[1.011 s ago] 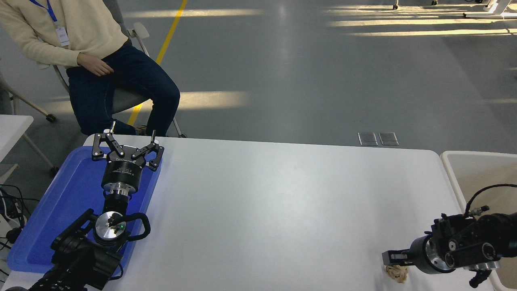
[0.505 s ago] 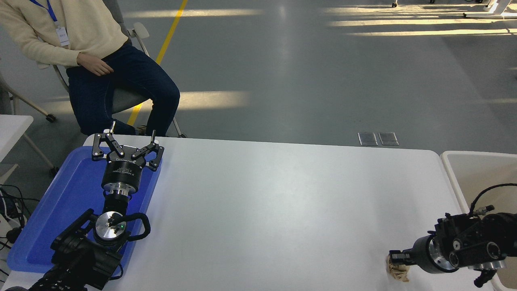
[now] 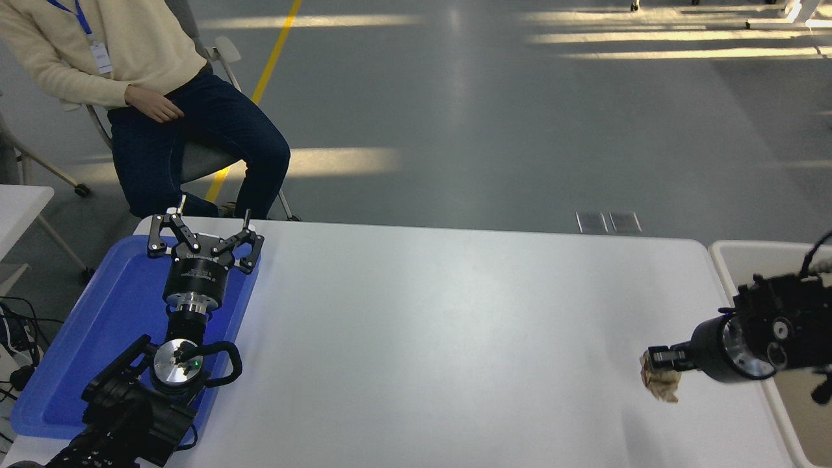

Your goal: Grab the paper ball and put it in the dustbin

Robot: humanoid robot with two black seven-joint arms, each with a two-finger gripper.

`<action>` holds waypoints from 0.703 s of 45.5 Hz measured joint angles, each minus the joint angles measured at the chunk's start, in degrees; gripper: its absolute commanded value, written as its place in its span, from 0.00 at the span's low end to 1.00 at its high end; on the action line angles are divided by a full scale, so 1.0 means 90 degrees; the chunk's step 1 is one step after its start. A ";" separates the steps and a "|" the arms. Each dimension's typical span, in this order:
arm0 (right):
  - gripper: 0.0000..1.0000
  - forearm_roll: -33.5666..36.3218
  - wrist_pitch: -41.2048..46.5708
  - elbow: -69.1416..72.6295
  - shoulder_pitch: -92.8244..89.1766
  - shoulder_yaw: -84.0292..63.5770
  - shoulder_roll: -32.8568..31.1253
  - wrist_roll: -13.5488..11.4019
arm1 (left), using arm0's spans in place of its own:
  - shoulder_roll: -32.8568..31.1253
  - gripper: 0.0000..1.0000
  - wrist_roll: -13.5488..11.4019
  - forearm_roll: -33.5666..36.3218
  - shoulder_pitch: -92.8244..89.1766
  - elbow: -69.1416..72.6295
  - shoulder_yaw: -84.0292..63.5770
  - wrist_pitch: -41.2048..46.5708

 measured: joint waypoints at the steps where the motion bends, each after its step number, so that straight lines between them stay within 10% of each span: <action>1: 0.01 -0.0001 0.0064 0.0036 0.0115 -0.0032 -0.0015 0.0002 | 0.0000 1.00 0.0002 0.0001 0.0000 0.0000 0.0000 0.0000; 32: 0.05 -0.0016 0.3045 0.0518 0.3354 -0.0661 -0.0131 0.0006 | -0.0002 1.00 0.0005 0.0002 0.0000 -0.0009 0.0000 0.0000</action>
